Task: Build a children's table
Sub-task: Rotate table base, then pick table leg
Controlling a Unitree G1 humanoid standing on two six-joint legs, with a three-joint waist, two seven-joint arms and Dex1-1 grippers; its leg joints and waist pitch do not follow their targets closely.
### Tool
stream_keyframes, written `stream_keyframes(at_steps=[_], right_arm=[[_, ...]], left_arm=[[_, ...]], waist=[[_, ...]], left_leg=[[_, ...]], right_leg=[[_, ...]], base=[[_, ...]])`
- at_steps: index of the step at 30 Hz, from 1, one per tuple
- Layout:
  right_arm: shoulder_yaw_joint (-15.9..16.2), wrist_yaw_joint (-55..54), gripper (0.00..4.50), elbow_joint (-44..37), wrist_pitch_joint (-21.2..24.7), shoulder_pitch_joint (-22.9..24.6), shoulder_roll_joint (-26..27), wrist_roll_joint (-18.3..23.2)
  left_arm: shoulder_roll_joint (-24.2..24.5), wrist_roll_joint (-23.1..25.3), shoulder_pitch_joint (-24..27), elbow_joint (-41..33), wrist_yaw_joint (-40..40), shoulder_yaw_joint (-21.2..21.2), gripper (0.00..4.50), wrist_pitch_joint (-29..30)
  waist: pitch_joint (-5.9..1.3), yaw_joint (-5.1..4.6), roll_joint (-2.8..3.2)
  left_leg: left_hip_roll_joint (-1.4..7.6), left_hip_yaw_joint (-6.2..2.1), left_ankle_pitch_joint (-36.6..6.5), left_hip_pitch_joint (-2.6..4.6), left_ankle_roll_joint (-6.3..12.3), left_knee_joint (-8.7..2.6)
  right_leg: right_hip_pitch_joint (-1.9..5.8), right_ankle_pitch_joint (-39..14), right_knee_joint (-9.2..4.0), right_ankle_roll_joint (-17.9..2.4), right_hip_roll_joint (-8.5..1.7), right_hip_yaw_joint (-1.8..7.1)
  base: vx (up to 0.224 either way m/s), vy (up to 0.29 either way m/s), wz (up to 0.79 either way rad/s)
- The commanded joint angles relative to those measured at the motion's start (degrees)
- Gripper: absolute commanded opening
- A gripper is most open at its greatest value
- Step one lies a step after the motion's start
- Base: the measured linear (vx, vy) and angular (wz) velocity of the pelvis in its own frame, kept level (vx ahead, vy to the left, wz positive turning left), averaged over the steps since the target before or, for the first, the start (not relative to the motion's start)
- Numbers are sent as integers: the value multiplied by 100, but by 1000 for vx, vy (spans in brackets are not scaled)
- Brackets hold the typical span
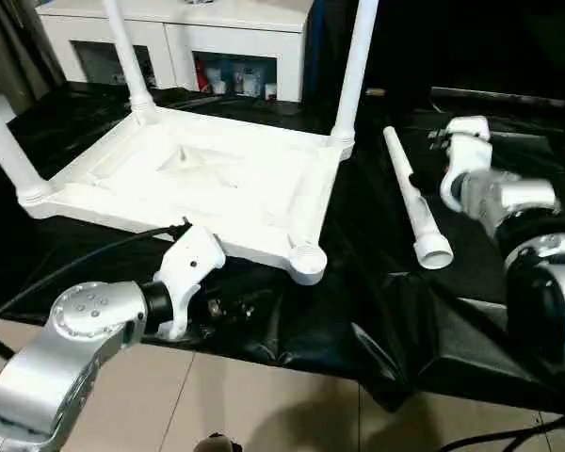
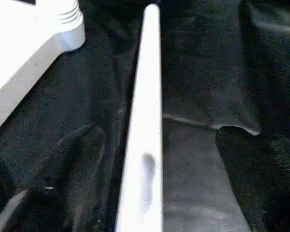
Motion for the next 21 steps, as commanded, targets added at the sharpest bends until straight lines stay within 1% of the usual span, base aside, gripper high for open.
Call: stream_keyframes(at_steps=[1, 2, 3, 4, 5, 6, 8, 9, 10, 11, 12, 14, 15, 17, 18, 19, 20, 21], right_arm=[[37, 96, 432, 97, 191, -116, -76, -69], [38, 100, 432, 99, 198, -122, -77, -70], [-58, 76, 432, 123, 299, -185, -75, -8], [-21, 69, 432, 138, 357, -207, -89, -70], [7, 67, 432, 150, 386, -220, -98, -112], [38, 36, 432, 165, 415, -231, -109, -160], [19, 55, 432, 188, 502, -263, -143, -154], [-46, 95, 432, 201, 557, -267, -136, -91], [-89, 126, 432, 211, 601, -273, -132, -48], [-96, 194, 432, 224, 634, -265, -113, -38], [-108, 240, 432, 229, 667, -266, -103, -23], [-83, 319, 432, 234, 677, -259, -81, -50], [-79, 335, 432, 236, 671, -258, -75, -61], [-104, 368, 432, 235, 668, -263, -59, -56], [-173, 537, 432, 234, 681, -286, 1, 13], [-207, 599, 432, 234, 704, -295, 22, 46], [-167, 655, 432, 234, 710, -296, 38, 10], [-162, 660, 432, 234, 712, -296, 38, 4]], left_arm=[[26, -153, 66, -338, 84, -48, 325, 208], [25, -160, 73, -356, 89, -48, 335, 219], [32, -225, 141, -548, 132, -43, 340, 358], [38, -278, 189, -697, 163, -27, 346, 487], [44, -316, 214, -784, 187, -17, 358, 568], [52, -352, 246, -880, 211, -15, 370, 653], [67, -447, 362, -1201, 283, 34, 384, 881], [93, -463, 435, -1314, 298, 47, 386, 946], [114, -480, 491, -1408, 311, 61, 392, 1001], [117, -536, 576, -1540, 361, 104, 404, 1111], [111, -576, 622, -1621, 406, 126, 427, 1174], [100, -613, 705, -1739, 483, 122, 432, 1277], [95, -626, 727, -1784, 504, 122, 438, 1321], [91, -679, 743, -1868, 557, 133, 445, 1425], [78, -750, 825, -2037, 629, 149, 445, 1583], [75, -782, 855, -2108, 661, 159, 445, 1655], [93, -802, 891, -2164, 670, 162, 445, 1710], [97, -808, 894, -2174, 673, 165, 445, 1720]], waist=[[-408, -35, -105], [-407, -40, -75], [-343, -77, -108], [-285, -112, -171], [-305, -120, -141], [-266, -144, -170], [-217, -175, -190], [-155, -215, -249], [-137, -216, -254], [-109, -232, -277], [-45, -268, -307], [-14, -292, -327], [-4, -315, -326], [6, -322, -334], [48, -326, -369], [62, -335, -370], [73, -337, -378], [70, -337, -374]], left_leg=[[80, -18, -1688, 115, -259, -359], [76, -21, -1656, 114, -241, -352], [70, -6, -1701, 106, -221, -363], [68, -4, -1787, 96, -204, -380], [67, -21, -1803, 113, -218, -374], [70, -13, -1812, 103, -221, -382], [69, -31, -1875, 102, -238, -397], [74, -18, -1913, 101, -237, -409], [72, -34, -1974, 99, -251, -417], [75, -30, -2001, 106, -256, -422], [78, -35, -2059, 105, -273, -436], [83, -45, -2068, 99, -279, -446], [85, -51, -2076, 109, -291, -446], [89, -40, -1896, 107, -273, -434], [92, -35, -1736, 83, -230, -440], [97, -33, -1671, 78, -195, -441], [96, -27, -1621, 78, -184, -435], [95, -23, -1505, 79, -162, -428]], right_leg=[[227, -1461, -392, -1020, -255, 196], [224, -1467, -389, -1019, -258, 195], [186, -1540, -421, -984, -240, 205], [173, -1717, -448, -925, -241, 207], [188, -1824, -439, -885, -257, 208], [161, -1853, -449, -873, -249, 212], [155, -1943, -449, -823, -245, 212], [119, -1953, -479, -801, -230, 216], [136, -2035, -466, -761, -234, 213], [115, -2071, -480, -741, -231, 215], [91, -2080, -494, -747, -229, 218], [97, -2049, -486, -749, -228, 219], [102, -2037, -477, -772, -233, 219], [105, -1804, -465, -846, -238, 228], [108, -1599, -441, -889, -230, 236], [122, -1513, -437, -931, -237, 239], [120, -1472, -434, -951, -241, 241], [127, -1346, -420, -1002, -234, 243]], base=[[0, 0, 0], [0, 0, 0], [0, 0, 0], [0, 0, 0], [0, 0, 0], [0, 0, 0], [0, 0, 0], [0, 0, 0], [0, 0, 0], [0, 0, 0], [0, 0, 0], [0, 0, 0], [0, 0, 0], [0, 0, 0], [0, 0, 0], [0, 0, 0], [0, 0, 0], [0, 0, 0]])
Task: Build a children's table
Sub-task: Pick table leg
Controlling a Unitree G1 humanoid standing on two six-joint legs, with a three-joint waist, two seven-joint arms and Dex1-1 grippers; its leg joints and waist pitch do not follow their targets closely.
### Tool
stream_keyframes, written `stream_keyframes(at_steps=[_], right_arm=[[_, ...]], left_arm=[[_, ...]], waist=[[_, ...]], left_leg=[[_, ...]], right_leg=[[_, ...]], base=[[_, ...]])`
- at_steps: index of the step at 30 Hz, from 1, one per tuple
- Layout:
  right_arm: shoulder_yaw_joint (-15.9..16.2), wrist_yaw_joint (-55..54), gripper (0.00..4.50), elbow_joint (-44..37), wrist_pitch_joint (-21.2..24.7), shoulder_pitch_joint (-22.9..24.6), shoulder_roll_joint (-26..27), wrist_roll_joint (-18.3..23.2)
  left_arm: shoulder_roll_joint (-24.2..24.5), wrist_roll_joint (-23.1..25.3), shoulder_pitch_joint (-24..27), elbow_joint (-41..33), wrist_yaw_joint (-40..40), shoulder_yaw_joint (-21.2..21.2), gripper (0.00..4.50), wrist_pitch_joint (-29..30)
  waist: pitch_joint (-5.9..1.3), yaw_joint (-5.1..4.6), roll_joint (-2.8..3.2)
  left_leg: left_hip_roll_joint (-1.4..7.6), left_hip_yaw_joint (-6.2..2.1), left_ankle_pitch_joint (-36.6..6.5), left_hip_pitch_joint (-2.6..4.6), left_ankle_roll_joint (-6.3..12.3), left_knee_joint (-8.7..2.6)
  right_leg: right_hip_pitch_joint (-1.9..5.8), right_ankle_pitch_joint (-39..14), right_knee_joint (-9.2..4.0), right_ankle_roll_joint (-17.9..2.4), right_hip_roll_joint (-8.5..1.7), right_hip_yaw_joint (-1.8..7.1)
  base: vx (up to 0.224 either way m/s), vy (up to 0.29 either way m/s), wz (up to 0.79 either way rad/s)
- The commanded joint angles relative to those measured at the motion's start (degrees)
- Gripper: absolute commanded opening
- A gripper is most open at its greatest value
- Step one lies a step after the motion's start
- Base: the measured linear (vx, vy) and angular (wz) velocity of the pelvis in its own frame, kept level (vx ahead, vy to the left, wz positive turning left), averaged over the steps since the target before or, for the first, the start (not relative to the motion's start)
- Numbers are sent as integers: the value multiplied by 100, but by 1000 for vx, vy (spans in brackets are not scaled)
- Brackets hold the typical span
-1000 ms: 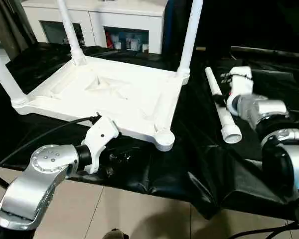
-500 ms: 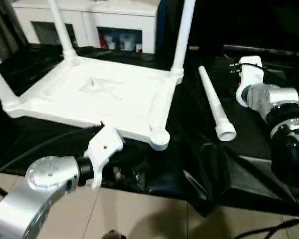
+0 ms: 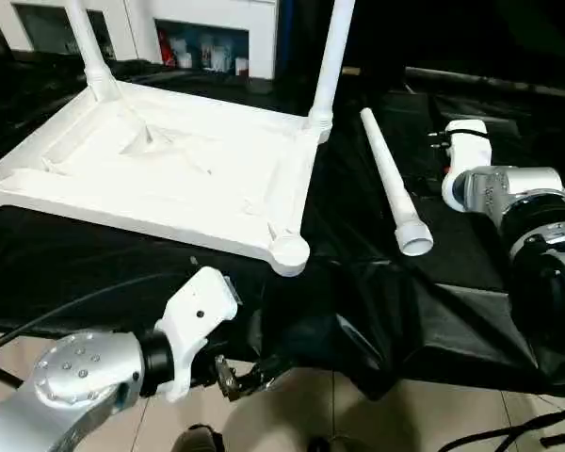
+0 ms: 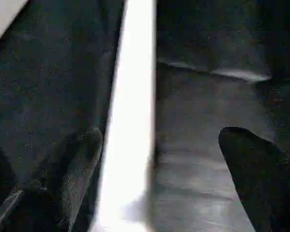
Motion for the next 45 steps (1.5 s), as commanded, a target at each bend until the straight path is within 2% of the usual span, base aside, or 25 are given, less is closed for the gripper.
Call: stream_keyframes(at_steps=[1, 3, 4, 5, 6, 9, 11, 12, 14, 16, 17, 21, 25, 26, 29, 33, 35, 36, 37, 38, 41, 44, 45], right_arm=[[23, 117, 432, 29, 111, -159, 1, -45], [58, 195, 432, 30, 150, -159, 28, -73], [58, 195, 432, 30, 150, -159, 28, -73], [87, 219, 432, 38, 212, -149, 46, -103], [108, 229, 397, 44, 252, -140, 57, -125], [175, 241, 391, 54, 333, -106, 39, -229], [167, 260, 353, 57, 373, -93, 33, -229], [156, 341, 353, 65, 465, -54, 30, -224], [183, 431, 346, 72, 518, -13, 24, -244], [192, 455, 314, 73, 529, -1, 21, -250], [191, 452, 314, 74, 533, 10, 18, -252], [219, 486, 272, 78, 584, 110, -3, -293], [210, 505, 250, 73, 604, 178, -1, -337], [213, 510, 221, 74, 607, 187, -1, -339], [186, 465, 211, 78, 614, 261, -9, -319], [113, 375, 197, 76, 592, 308, -14, -276], [28, 293, 195, 72, 568, 335, -20, -229], [-133, 153, 194, 62, 506, 345, -24, -117], [-202, 116, 193, 57, 483, 333, -30, -60], [-278, 65, 193, 51, 445, 319, -31, 6], [-555, -68, 193, 10, 313, 212, -82, 264], [-666, -134, 193, -8, 232, 193, -93, 365], [-711, -145, 193, -14, 234, 187, -97, 408]], left_arm=[[45, -131, 64, -266, 95, 93, 445, 218], [70, -191, 105, -354, 118, 141, 445, 302], [70, -191, 105, -354, 118, 141, 445, 302], [94, -241, 134, -411, 132, 179, 445, 360], [110, -269, 151, -441, 138, 200, 450, 392], [126, -352, 153, -524, 182, 240, 450, 515], [124, -374, 151, -553, 205, 233, 450, 548], [126, -427, 133, -578, 249, 218, 450, 584], [130, -444, 101, -580, 275, 218, 450, 580], [132, -447, 84, -580, 284, 221, 450, 579], [128, -459, 64, -580, 288, 234, 450, 595], [167, -552, 8, -579, 339, 277, 450, 596], [173, -647, -52, -581, 422, 282, 450, 659], [175, -655, -53, -581, 430, 280, 450, 658], [219, -714, -43, -581, 461, 299, 450, 646], [246, -711, -54, -581, 473, 314, 450, 675], [265, -711, -67, -581, 504, 324, 450, 682], [298, -721, -96, -558, 544, 344, 450, 663], [328, -727, -111, -548, 564, 365, 450, 653], [391, -716, -142, -517, 550, 368, 450, 612], [388, -753, -266, -398, 531, 595, 450, 489], [370, -733, -297, -310, 527, 664, 450, 405], [347, -737, -311, -290, 534, 711, 450, 387]], waist=[[-309, -6, 28], [-299, -4, 19], [-279, -8, 13], [-266, -12, -4], [-252, -5, 8], [-202, 0, 25], [-187, 2, 23], [-181, 2, 27], [-159, -5, -3], [-146, -2, 5], [-139, 1, 7], [-141, -1, -8], [-152, 1, -18], [-152, -1, -24], [-153, 3, -48], [-153, 5, -42], [-170, 8, -44], [-196, 17, -31], [-193, 19, -38], [-240, 29, -38], [-290, 41, -41], [-373, 62, -52], [-378, 66, -50]], left_leg=[[94, -23, -1338, 143, -141, -411], [83, -9, -874, 103, -38, -383], [84, 3, -784, 102, 27, -376], [82, 7, -770, 95, 53, -376], [82, 12, -771, 104, 66, -376], [101, 11, -880, 127, -3, -391], [100, 15, -944, 133, -70, -395], [97, 15, -989, 139, -100, -396], [99, 11, -1066, 131, -120, -409], [102, 12, -1090, 142, -140, -412], [103, 12, -1099, 143, -145, -414], [100, 19, -959, 145, -138, -405], [95, 31, -798, 140, -102, -396], [94, 33, -802, 138, -94, -396], [96, 44, -858, 147, -80, -396], [100, 50, -883, 158, -102, -397], [99, 53, -850, 160, -102, -391], [98, 57, -825, 168, -111, -383], [96, 60, -820, 166, -108, -382], [94, 65, -777, 178, -97, -368], [88, 69, -680, 162, -81, -348], [83, 75, -546, 144, -46, -313], [78, 79, -507, 135, -29, -305]], right_leg=[[200, -1122, -386, -1078, -239, 239], [214, -562, -329, -1203, -225, 237], [211, -417, -321, -1264, -217, 240], [218, -413, -322, -1280, -219, 240], [217, -432, -322, -1310, -225, 246], [202, -564, -334, -1313, -237, 256], [203, -615, -340, -1305, -239, 263], [206, -647, -341, -1297, -242, 265], [214, -758, -356, -1262, -250, 270], [205, -858, -367, -1234, -261, 277], [203, -883, -369, -1225, -265, 279], [212, -792, -357, -1237, -264, 285], [222, -618, -333, -1280, -258, 288], [225, -626, -334, -1279, -258, 290], [221, -753, -346, -1251, -263, 298], [209, -812, -348, -1218, -260, 306], [216, -773, -341, -1218, -260, 309], [222, -720, -331, -1225, -259, 310], [221, -702, -331, -1221, -260, 312], [235, -627, -314, -1240, -253, 309], [253, -440, -280, -1312, -241, 301], [285, -254, -239, -1364, -248, 296], [284, -186, -229, -1379, -242, 298]], base=[[0, 0, 0], [0, 0, 0], [0, 0, 0], [0, 0, 0], [0, 0, 0], [0, 0, 0], [0, 0, 0], [0, 0, 0], [0, 0, 0], [0, 0, 0], [0, 0, 0], [0, 0, 0], [0, 0, 0], [0, 0, 0], [0, 0, 0], [0, 0, 0], [0, 0, 0], [0, 0, 0], [0, 0, 0], [0, 0, 0], [0, 0, 0], [0, 0, 0], [0, 0, 0]])
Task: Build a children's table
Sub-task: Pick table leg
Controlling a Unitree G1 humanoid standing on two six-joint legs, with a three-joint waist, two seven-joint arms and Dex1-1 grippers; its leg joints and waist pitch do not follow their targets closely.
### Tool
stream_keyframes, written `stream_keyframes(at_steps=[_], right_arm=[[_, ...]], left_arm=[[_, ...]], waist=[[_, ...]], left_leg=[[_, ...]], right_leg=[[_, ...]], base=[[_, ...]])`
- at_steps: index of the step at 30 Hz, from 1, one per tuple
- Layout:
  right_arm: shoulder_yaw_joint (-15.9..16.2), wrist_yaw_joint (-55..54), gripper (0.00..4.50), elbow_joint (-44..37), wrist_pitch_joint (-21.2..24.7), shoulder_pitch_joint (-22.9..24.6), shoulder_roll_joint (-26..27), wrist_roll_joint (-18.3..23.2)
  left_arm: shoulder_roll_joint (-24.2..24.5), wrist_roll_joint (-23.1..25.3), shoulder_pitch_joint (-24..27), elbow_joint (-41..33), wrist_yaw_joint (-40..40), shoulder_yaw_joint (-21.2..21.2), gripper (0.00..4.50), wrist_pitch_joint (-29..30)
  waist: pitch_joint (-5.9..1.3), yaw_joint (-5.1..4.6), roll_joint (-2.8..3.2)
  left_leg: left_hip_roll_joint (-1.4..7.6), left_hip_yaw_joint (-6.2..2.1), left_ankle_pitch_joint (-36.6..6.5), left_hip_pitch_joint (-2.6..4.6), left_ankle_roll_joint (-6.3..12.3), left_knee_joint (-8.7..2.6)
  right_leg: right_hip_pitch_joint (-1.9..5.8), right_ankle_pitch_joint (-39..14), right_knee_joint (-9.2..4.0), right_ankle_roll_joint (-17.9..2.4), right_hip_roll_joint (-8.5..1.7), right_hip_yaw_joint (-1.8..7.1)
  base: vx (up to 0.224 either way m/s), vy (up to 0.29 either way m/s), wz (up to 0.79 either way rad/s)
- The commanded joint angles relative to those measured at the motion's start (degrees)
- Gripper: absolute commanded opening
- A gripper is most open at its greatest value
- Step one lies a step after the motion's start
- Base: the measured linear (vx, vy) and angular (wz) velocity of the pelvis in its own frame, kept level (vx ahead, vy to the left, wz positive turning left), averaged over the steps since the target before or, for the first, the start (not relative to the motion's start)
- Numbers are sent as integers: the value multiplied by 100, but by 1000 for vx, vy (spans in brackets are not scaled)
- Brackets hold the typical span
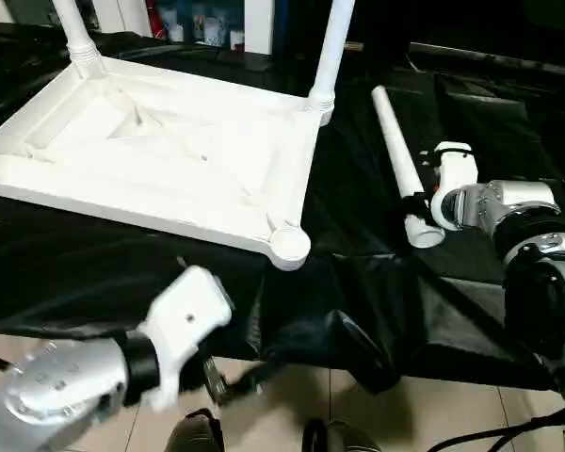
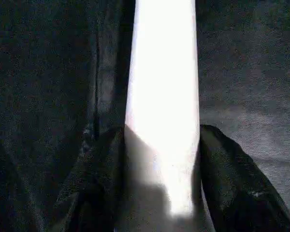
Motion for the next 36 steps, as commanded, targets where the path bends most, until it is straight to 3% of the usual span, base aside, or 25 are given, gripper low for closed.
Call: stream_keyframes(at_steps=[1, 4, 7, 8, 9, 10, 11, 12, 13, 16, 17, 18, 19, 20, 21, 22, 24, 27, 28, 30, 31, 32, 34, 35, 36], right_arm=[[-209, -109, 193, -55, -208, -54, -94, 188], [-361, -129, 193, -163, -588, -17, -12, 312], [-583, 67, 193, -367, -1147, 107, 159, 591], [-638, 125, 193, -424, -1285, 159, 230, 677], [-648, 165, 193, -476, -1341, 193, 273, 708], [-680, 266, 193, -706, -1617, 332, 415, 799], [-755, 398, 193, -897, -1795, 424, 544, 928], [-767, 425, 193, -952, -1830, 451, 574, 955], [-829, 545, 193, -1347, -2157, 655, 813, 1117], [-835, 611, 193, -1907, -2596, 977, 1113, 1248], [-742, 589, 193, -2506, -3054, 1310, 1390, 1276], [-734, 587, 193, -2549, -3086, 1334, 1409, 1277], [-667, 543, 193, -3119, -3279, 1628, 1644, 1340], [-356, 661, 193, -4422, -3275, 2289, 2060, 1479], [-356, 661, 192, -4422, -3275, 2289, 2060, 1479], [-76, 886, 192, -5266, -3225, 2728, 2299, 1588], [8, 957, 191, -5483, -3216, 2843, 2364, 1620], [142, 996, 191, -5812, -3268, 3069, 2422, 1590], [289, 1104, 191, -5949, -3280, 3195, 2401, 1534], [474, 1263, 191, -6115, -3209, 3326, 2354, 1484], [682, 1451, 191, -6274, -3143, 3460, 2280, 1413], [696, 1462, 191, -6287, -3137, 3471, 2275, 1409], [1104, 1825, 191, -6624, -2932, 3745, 2111, 1299], [1206, 1887, 191, -6672, -2894, 3789, 2060, 1255], [1287, 1931, 191, -6683, -2879, 3812, 2024, 1209]], left_arm=[[-42, -1, -90, 109, 6, 123, 450, -149], [-105, 116, -288, 430, 130, 145, 450, -380], [-362, 422, -679, 951, 515, 85, 450, -691], [-470, 561, -806, 1160, 679, 58, 450, -815], [-513, 664, -872, 1294, 779, 38, 450, -900], [-699, 872, -1056, 1633, 1041, 21, 450, -1124], [-880, 903, -1173, 1834, 1166, 62, 450, -1241], [-919, 904, -1195, 1874, 1188, 72, 450, -1263], [-1230, 887, -1391, 2219, 1327, 146, 450, -1475], [-1606, 788, -1600, 2624, 1433, 222, 450, -1726], [-1852, 751, -1788, 3012, 1481, 250, 450, -1958], [-1868, 749, -1801, 3039, 1484, 252, 450, -1974], [-2022, 727, -1919, 3284, 1503, 267, 450, -2118], [-2182, 791, -2115, 3691, 1491, 176, 450, -2374], [-2182, 791, -2115, 3691, 1491, 176, 450, -2374], [-2110, 1000, -2329, 4094, 1326, -47, 450, -2649], [-2143, 1005, -2449, 4265, 1277, -43, 450, -2726], [-2402, 867, -2817, 4702, 1271, 106, 450, -2889], [-2588, 753, -3020, 4936, 1267, 220, 450, -3014], [-2774, 584, -3189, 5104, 1290, 375, 450, -3094], [-2934, 398, -3311, 5204, 1330, 536, 450, -3129], [-2944, 382, -3319, 5213, 1331, 546, 450, -3133], [-3232, -87, -3537, 5469, 1342, 834, 450, -3240], [-3290, -179, -3580, 5533, 1306, 876, 450, -3306], [-3359, -294, -3619, 5571, 1275, 935, 450, -3346]], waist=[[-683, 54, 14], [-782, 104, 23], [-808, 157, 49], [-819, 179, 112], [-810, 187, 82], [-826, 215, 127], [-820, 223, 175], [-852, 241, 147], [-863, 252, 182], [-916, 323, 193], [-916, 356, 280], [-902, 367, 250], [-942, 373, 225], [-959, 389, 249], [-986, 426, 241], [-983, 407, 248], [-991, 388, 282], [-965, 376, 282], [-952, 358, 249], [-951, 371, 255], [-958, 372, 234], [-967, 381, 189], [-972, 387, 195], [-973, 388, 145], [-981, 387, 155]], left_leg=[[77, -17, -427, 166, -39, -289], [78, -15, -521, 157, -69, -251], [95, -23, -796, 169, -143, -251], [93, -34, -832, 172, -162, -247], [94, -25, -995, 181, -185, -251], [97, -41, -1158, 192, -230, -257], [96, -42, -1267, 195, -249, -263], [103, -49, -1390, 223, -284, -263], [91, -53, -1414, 202, -291, -279], [103, -74, -1481, 229, -325, -268], [99, -72, -1590, 239, -334, -276], [91, -54, -1684, 252, -325, -277], [80, -97, -1618, 225, -332, -299], [93, -102, -1584, 222, -315, -312], [100, -106, -1485, 256, -265, -306], [81, -133, -1379, 192, -234, -356], [102, -131, -1528, 232, -301, -354], [87, -118, -1954, 278, -407, -353], [83, -124, -1956, 244, -401, -370], [83, -119, -1996, 253, -397, -360], [84, -131, -1989, 229, -386, -368], [84, -126, -1923, 211, -355, -362], [71, -124, -1767, 181, -308, -349], [73, -118, -1749, 174, -282, -346], [76, -127, -1678, 157, -248, -348]], right_leg=[[391, -42, -236, -1421, -254, 208], [405, -73, -212, -1438, -268, 199], [390, -312, -221, -1350, -283, 205], [381, -336, -212, -1341, -282, 202], [357, -503, -249, -1293, -276, 208], [349, -717, -265, -1233, -286, 205], [327, -803, -287, -1195, -285, 213], [331, -938, -303, -1133, -296, 213], [337, -980, -335, -1104, -293, 207], [303, -1017, -318, -1122, -288, 189], [274, -1109, -357, -1078, -294, 195], [237, -1221, -412, -999, -286, 203], [311, -1257, -374, -951, -288, 190], [310, -1249, -372, -911, -297, 186], [278, -1127, -377, -761, -283, 192], [332, -1089, -390, -736, -255, 168], [285, -1157, -369, -766, -264, 179], [240, -1733, -463, -682, -285, 198], [263, -1801, -474, -661, -288, 193], [243, -1959, -506, -597, -300, 199], [272, -2015, -507, -574, -307, 192], [287, -1989, -520, -559, -318, 192], [311, -1871, -506, -597, -311, 191], [312, -1882, -513, -596, -312, 189], [326, -1877, -503, -609, -328, 189]], base=[[0, 0, 0], [0, 0, 0], [0, 0, 0], [0, 0, 0], [0, 0, 0], [0, 0, 0], [0, 0, 0], [0, 0, 0], [0, 0, 0], [0, 0, 0], [0, 0, 0], [0, 0, 0], [0, 0, 0], [0, 0, 0], [0, 0, 0], [0, 0, 0], [0, 0, 0], [0, 0, 0], [0, 0, 0], [0, 0, 0], [0, 0, 0], [0, 0, 0], [0, 0, 0], [0, 0, 0], [0, 0, 0]])
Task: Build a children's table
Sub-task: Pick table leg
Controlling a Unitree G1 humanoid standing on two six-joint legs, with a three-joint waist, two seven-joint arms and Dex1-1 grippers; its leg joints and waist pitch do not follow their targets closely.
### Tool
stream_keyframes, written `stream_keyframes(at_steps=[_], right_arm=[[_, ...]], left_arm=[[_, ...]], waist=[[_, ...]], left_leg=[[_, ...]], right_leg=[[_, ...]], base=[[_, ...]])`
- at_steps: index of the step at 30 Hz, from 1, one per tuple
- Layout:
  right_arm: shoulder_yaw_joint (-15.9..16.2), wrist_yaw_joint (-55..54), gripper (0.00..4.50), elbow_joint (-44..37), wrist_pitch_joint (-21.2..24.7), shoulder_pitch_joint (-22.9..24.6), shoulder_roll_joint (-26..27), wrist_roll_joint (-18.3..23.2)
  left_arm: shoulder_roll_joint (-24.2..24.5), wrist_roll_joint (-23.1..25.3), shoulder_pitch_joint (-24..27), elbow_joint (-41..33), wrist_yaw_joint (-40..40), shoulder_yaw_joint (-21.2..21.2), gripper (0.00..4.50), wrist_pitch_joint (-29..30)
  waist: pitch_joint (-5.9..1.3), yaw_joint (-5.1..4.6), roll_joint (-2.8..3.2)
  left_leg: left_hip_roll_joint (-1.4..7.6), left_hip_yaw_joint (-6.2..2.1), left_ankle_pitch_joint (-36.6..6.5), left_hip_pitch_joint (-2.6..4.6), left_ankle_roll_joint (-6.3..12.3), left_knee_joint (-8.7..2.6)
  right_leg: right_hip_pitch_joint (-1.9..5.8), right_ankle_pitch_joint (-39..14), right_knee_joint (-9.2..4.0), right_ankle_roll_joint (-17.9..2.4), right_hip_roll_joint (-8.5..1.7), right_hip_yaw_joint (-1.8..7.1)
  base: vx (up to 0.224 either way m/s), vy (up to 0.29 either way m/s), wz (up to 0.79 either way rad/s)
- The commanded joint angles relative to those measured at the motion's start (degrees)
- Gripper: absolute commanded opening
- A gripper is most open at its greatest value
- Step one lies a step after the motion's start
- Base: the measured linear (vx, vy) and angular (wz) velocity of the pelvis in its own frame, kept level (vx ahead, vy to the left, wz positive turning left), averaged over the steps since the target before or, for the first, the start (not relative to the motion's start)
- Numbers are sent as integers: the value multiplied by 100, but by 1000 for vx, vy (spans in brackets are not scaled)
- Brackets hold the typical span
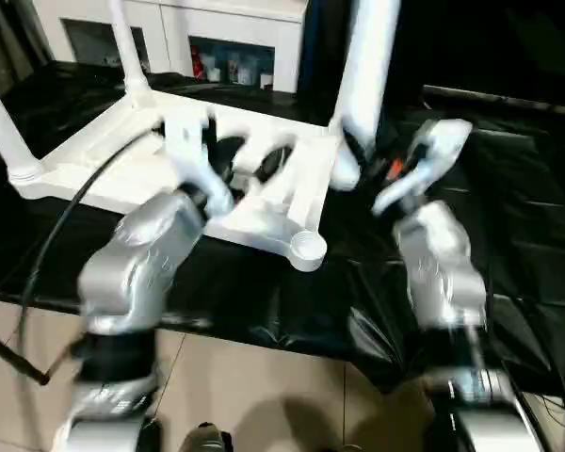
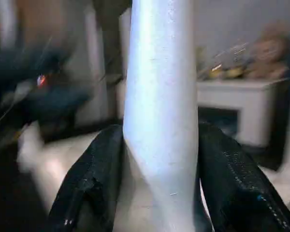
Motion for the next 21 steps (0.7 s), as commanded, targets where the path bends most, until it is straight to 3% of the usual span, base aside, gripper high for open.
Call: stream_keyframes(at_steps=[1, 2, 5, 11, 12, 15, 16, 17, 18, 19, 20, 21], right_arm=[[181, 164, 191, -276, 99, 2, -107, -82], [314, 229, 191, -298, 99, 37, -154, -163], [540, 298, 191, -301, 52, 76, -160, -323], [847, 164, 191, -316, 0, 58, -212, -638], [918, 39, 191, -293, 1, 18, -244, -798], [1027, -123, 191, -234, -23, -47, -303, -1054], [1027, -123, 191, -234, -23, -47, -303, -1054], [1083, -180, 191, -216, -18, -74, -322, -1161], [1136, -210, 191, -204, 18, -93, -336, -1229], [1197, -257, 191, -188, 51, -111, -350, -1313], [1243, -315, 191, -177, 79, -122, -372, -1399], [1272, -360, 191, -172, 93, -127, -386, -1453]], left_arm=[[-153, -351, -107, 121, -43, 178, 450, -85], [-251, -479, -147, 158, -34, 271, 450, -80], [-430, -730, -194, 206, 0, 417, 450, 42], [-539, -754, -263, 384, 420, 521, 450, 145], [-556, -702, -319, 455, 672, 598, 450, 70], [-586, -732, -382, 480, 920, 740, 432, 54], [-586, -732, -382, 480, 920, 740, 432, 54], [-587, -765, -402, 481, 1008, 797, 422, 88], [-582, -776, -416, 481, 1078, 832, 422, 105], [-568, -762, -426, 487, 1131, 853, 411, 80], [-570, -751, -432, 497, 1183, 871, 403, 52], [-570, -751, -439, 506, 1232, 877, 394, 32]], waist=[[-575, 14, -8], [-568, 10, -31], [-568, 10, -22], [-575, 3, 4], [-580, 12, 45], [-577, 13, 22], [-583, 14, 53], [-582, 15, 44], [-589, 23, 136], [-592, 7, 86], [-595, 18, 134], [-591, 4, 120]], left_leg=[[64, -96, -1667, 159, -253, -457], [74, -90, -1700, 175, -232, -446], [82, -97, -1682, 168, -205, -447], [89, -97, -1609, 174, -197, -451], [88, -104, -1625, 182, -219, -452], [86, -107, -1656, 173, -248, -459], [84, -104, -1652, 184, -262, -453], [80, -107, -1656, 181, -256, -453], [83, -121, -1656, 185, -292, -452], [76, -113, -1681, 184, -269, -451], [78, -122, -1695, 192, -282, -448], [79, -119, -1702, 190, -282, -453]], right_leg=[[298, -2065, -551, -668, -321, 172], [278, -2118, -567, -669, -317, 174], [277, -2171, -565, -658, -322, 173], [271, -1888, -542, -671, -290, 179], [270, -1810, -535, -684, -286, 179], [295, -1759, -533, -695, -290, 174], [288, -1712, -535, -694, -284, 178], [295, -1708, -531, -688, -286, 176], [291, -1627, -514, -712, -286, 178], [302, -1566, -526, -721, -275, 174], [298, -1545, -512, -738, -277, 173], [295, -1529, -520, -744, -268, 171]], base=[[0, 0, 0], [0, 0, 0], [0, 0, 0], [0, 0, 0], [0, 0, 0], [0, 0, 0], [0, 0, 0], [0, 0, 0], [0, 0, 0], [0, 0, 0], [0, 0, 0], [0, 0, 0]])
